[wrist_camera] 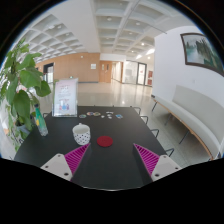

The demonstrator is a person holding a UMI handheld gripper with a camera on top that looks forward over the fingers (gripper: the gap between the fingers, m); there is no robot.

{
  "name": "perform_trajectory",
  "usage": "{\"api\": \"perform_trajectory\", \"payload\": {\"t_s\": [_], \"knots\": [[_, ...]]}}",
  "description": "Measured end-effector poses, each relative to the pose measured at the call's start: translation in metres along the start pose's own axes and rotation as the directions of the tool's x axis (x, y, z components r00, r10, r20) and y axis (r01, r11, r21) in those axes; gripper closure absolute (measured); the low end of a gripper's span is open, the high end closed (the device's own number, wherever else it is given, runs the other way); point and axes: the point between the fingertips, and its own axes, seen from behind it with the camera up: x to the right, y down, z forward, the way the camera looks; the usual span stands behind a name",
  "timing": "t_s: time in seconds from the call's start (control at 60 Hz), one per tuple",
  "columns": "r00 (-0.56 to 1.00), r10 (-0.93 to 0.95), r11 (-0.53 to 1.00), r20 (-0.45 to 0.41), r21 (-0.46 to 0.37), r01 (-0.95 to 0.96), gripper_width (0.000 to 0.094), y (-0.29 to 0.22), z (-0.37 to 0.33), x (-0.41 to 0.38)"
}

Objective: Pour water

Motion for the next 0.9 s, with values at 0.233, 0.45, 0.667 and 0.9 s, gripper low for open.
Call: {"api": "perform_trajectory", "payload": {"t_s": [0.233,0.45,0.667,0.9], "knots": [[0.998,-0.046,0.999,-0.031,-0.013,0.045,0.0077,0.017,-0.017,-0.022],[1.0,-0.019,0.999,0.022,-0.036,0.019,0.0078,0.049,-0.039,-0.097],[0.987,-0.052,0.999,0.154,0.01,0.051,0.0079,0.041,-0.019,-0.211],[0.967,-0.046,0.997,0.25,0.079,0.027,0.0073,0.002,0.058,-0.361]]}}
